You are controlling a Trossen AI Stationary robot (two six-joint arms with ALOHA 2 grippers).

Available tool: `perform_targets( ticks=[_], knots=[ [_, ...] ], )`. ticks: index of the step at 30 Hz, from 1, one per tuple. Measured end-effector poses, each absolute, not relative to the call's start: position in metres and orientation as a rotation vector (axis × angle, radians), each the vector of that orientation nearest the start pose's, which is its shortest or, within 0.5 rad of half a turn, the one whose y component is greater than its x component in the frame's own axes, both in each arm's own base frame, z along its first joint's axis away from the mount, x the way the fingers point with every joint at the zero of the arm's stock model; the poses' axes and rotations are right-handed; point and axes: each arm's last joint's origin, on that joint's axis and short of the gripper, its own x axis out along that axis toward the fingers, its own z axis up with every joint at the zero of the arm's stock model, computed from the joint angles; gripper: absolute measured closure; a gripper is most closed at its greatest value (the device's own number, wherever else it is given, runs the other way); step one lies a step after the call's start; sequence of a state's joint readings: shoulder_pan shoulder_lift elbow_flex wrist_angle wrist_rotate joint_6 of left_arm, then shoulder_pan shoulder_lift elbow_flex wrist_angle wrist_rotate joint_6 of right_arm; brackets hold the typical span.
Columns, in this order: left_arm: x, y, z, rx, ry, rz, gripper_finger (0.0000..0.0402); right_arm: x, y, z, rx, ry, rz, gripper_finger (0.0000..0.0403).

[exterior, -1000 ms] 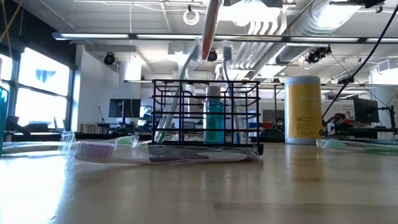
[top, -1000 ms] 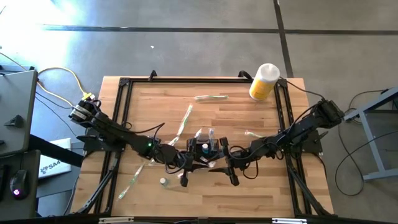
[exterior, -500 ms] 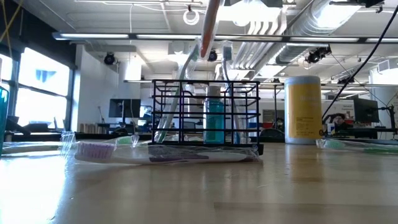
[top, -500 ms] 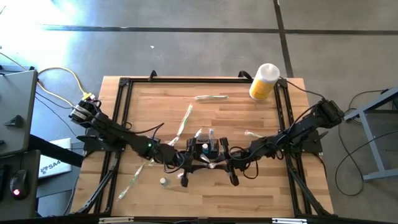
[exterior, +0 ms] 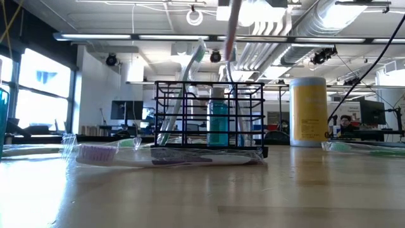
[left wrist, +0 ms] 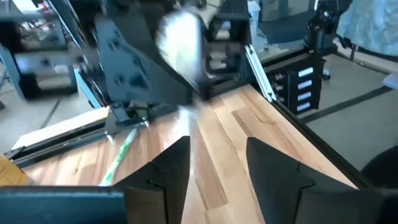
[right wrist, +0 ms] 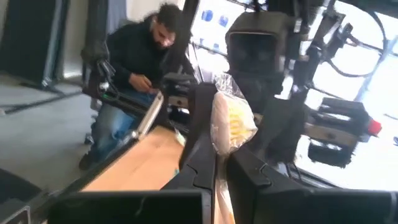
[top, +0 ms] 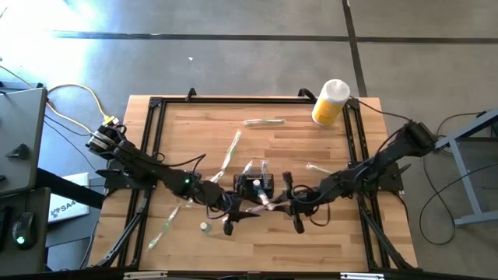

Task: Pick & Place toothbrushing station
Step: Put the orange toothbrush into the black wire organizer

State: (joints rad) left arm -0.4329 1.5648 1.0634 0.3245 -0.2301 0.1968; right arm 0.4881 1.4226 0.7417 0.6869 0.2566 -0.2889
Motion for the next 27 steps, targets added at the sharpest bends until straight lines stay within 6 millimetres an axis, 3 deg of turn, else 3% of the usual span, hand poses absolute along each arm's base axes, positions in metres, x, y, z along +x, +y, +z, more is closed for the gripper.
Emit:
perform_targets(
  ticks=[7, 11, 18, 27],
  knots=[
    [0.310, -0.145, 0.288, 0.210, 0.264, -0.221, 0.0240, 0.235, 0.141, 0.289, -0.157, -0.024, 0.183, 0.0391],
    [0.297, -0.147, 0.296, 0.146, 0.292, -0.229, 0.0240, 0.222, 0.132, 0.299, -0.105, -0.005, 0.074, 0.0391],
    [0.292, -0.150, 0.299, 0.025, 0.310, -0.284, 0.0240, 0.240, 0.110, 0.292, -0.047, 0.031, -0.032, 0.0391],
    [0.290, -0.151, 0.295, 0.026, 0.367, -0.340, 0.0240, 0.264, 0.091, 0.277, 0.011, 0.056, -0.051, 0.0391]
  ],
)
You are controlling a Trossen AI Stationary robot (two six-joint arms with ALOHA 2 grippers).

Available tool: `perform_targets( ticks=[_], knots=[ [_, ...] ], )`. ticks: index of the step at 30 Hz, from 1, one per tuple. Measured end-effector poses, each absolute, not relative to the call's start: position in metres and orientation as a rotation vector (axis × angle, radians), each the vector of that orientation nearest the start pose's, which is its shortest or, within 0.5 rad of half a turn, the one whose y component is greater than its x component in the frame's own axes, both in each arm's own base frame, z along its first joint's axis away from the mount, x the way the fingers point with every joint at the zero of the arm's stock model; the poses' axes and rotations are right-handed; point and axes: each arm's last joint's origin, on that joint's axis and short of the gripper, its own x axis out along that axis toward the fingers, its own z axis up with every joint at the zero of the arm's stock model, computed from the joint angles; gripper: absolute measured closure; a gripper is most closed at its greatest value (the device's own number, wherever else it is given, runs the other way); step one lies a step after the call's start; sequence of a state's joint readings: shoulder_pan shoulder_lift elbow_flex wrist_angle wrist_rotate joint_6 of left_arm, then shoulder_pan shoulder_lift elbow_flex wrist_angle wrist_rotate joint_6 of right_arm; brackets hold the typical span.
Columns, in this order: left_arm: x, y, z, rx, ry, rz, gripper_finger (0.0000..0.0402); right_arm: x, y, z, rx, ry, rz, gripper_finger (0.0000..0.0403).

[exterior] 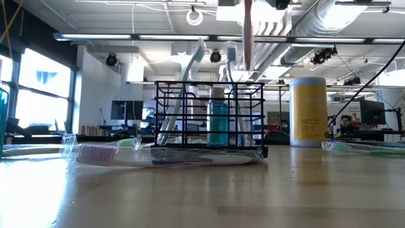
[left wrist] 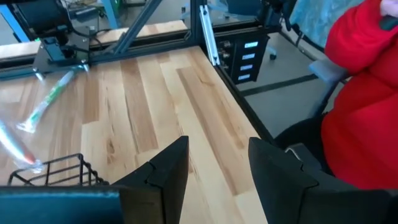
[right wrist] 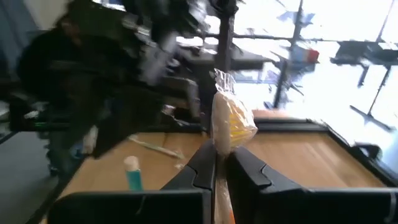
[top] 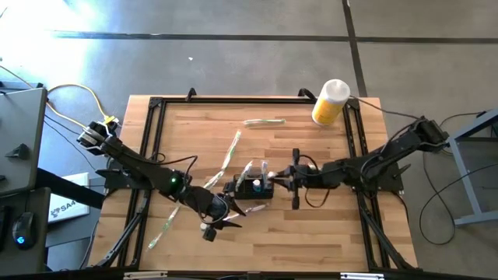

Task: Pick & Place toothbrushing station
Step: Put the orange toothbrush into the black wire organizer

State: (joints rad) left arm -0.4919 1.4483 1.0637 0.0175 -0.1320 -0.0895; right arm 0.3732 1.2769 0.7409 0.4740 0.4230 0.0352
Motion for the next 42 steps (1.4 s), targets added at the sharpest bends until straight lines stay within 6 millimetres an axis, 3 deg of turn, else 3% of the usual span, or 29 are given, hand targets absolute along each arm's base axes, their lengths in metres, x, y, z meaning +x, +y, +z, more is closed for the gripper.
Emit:
perform_targets(
  ticks=[9, 25, 42],
  knots=[
    [0.290, -0.151, 0.293, -0.008, 0.396, -0.342, 0.0240, 0.258, 0.079, 0.257, 0.070, -0.028, -0.078, 0.0391],
    [0.290, -0.151, 0.293, -0.008, 0.394, -0.340, 0.0240, 0.248, 0.069, 0.228, 0.155, 0.004, -0.099, 0.0391],
    [0.291, -0.152, 0.290, -0.005, 0.403, -0.338, 0.0240, 0.244, 0.068, 0.221, 0.181, -0.070, -0.087, 0.0391]
  ],
)
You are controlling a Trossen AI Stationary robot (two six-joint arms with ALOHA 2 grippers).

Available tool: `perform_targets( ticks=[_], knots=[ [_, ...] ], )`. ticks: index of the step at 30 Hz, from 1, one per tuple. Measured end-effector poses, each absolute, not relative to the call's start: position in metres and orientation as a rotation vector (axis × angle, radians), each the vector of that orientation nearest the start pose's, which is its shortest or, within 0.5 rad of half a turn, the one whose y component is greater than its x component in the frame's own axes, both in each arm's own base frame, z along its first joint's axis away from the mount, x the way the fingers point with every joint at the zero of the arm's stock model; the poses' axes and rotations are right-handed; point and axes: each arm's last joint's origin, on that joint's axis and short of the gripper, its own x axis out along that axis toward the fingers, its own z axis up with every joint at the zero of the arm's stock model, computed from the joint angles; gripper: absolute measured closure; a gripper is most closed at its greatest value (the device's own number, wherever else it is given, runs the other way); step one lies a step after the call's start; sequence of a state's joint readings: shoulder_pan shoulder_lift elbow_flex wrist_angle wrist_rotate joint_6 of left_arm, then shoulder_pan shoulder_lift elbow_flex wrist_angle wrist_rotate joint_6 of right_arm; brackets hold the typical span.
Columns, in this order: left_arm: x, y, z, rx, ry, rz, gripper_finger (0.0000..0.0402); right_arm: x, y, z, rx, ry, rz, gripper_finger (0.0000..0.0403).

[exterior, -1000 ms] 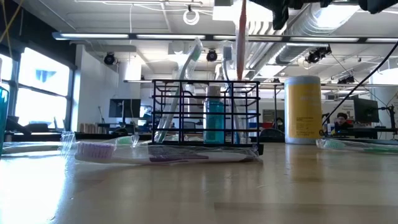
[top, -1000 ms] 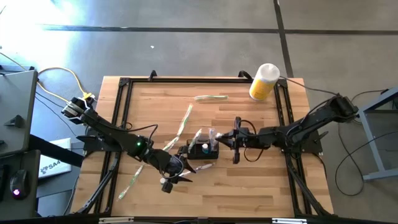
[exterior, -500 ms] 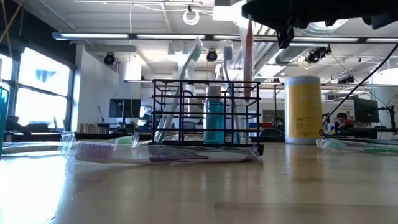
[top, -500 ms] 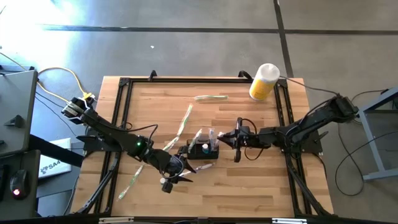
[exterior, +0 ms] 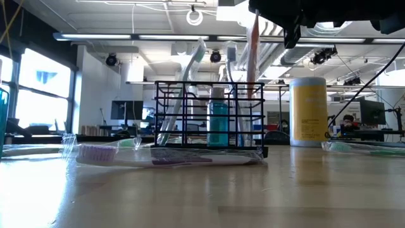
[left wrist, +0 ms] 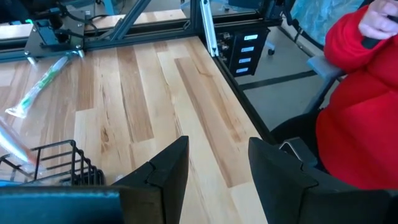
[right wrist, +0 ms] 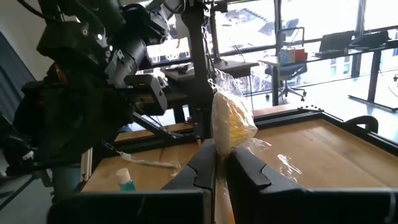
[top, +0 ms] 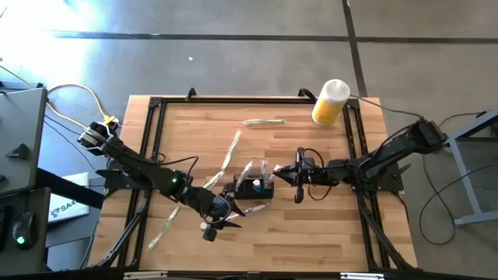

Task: Pick & Place toothbrushing station
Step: Put the orange toothbrush into the black wire organizer

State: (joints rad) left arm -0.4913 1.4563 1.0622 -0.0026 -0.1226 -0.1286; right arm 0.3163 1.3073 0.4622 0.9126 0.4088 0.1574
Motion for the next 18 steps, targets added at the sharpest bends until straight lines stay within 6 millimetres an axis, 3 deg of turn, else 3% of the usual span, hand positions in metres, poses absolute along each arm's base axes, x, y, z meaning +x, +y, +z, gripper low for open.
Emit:
perform_targets(
  ticks=[7, 18],
  knots=[
    [0.291, -0.152, 0.290, -0.005, 0.402, -0.338, 0.0240, 0.256, 0.063, 0.206, 0.193, -0.059, -0.088, 0.0391],
    [0.291, -0.152, 0.290, -0.016, 0.405, -0.336, 0.0240, 0.257, 0.061, 0.197, 0.234, 0.004, -0.155, 0.0391]
  ],
)
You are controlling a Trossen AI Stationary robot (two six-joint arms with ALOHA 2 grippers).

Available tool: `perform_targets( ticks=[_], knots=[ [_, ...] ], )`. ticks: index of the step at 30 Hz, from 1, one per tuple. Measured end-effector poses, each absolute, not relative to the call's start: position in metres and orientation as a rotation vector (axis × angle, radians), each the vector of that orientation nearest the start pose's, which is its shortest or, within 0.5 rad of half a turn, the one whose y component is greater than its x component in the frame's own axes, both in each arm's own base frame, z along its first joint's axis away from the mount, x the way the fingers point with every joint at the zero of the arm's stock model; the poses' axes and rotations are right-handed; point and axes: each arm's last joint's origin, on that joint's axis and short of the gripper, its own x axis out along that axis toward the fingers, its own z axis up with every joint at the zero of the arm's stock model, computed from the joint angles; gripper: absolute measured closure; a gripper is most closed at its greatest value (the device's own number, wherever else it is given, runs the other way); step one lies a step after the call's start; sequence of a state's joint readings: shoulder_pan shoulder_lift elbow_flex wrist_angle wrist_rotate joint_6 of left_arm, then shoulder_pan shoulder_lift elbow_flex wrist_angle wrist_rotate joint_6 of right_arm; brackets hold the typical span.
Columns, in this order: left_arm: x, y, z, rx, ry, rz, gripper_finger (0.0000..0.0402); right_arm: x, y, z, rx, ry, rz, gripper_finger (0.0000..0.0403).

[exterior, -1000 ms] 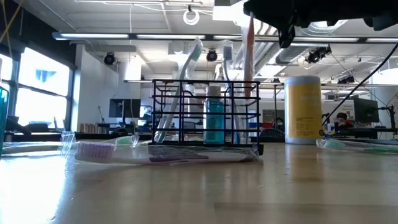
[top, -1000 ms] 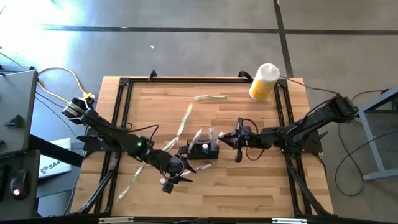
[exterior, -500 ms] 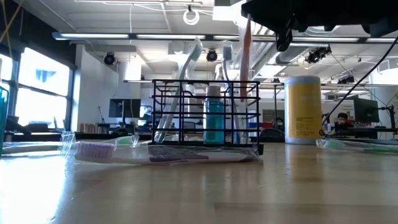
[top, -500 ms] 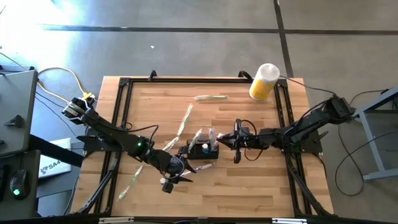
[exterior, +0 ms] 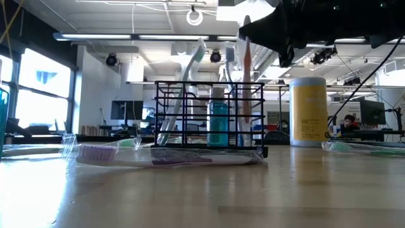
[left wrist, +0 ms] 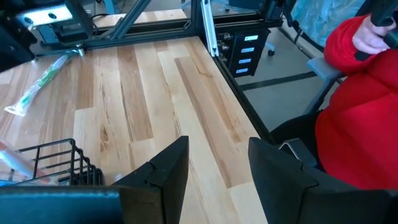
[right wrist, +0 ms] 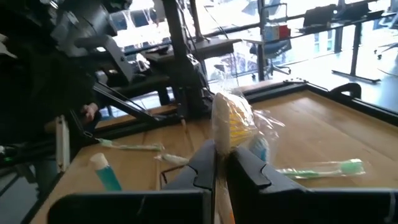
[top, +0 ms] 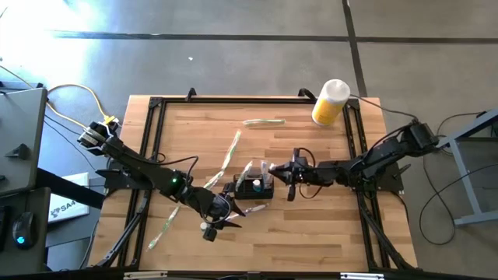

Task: Pick & Place toothbrushing station
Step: Put the orange toothbrush into the black wire organizer

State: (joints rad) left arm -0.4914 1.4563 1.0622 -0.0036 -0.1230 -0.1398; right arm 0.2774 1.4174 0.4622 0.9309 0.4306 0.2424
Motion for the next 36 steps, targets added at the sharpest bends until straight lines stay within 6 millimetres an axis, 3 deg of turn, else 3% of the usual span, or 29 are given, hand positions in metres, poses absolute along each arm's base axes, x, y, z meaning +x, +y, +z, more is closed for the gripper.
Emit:
perform_targets(
  ticks=[14, 22, 36],
  knots=[
    [0.291, -0.152, 0.290, -0.016, 0.404, -0.336, 0.0240, 0.268, 0.064, 0.174, 0.257, 0.038, -0.171, 0.0391],
    [0.291, -0.152, 0.290, -0.016, 0.404, -0.336, 0.0240, 0.268, 0.064, 0.170, 0.289, 0.058, -0.171, 0.0389],
    [0.290, -0.151, 0.287, -0.041, 0.440, -0.326, 0.0240, 0.268, 0.063, 0.165, 0.265, 0.116, -0.162, 0.0343]
  ],
)
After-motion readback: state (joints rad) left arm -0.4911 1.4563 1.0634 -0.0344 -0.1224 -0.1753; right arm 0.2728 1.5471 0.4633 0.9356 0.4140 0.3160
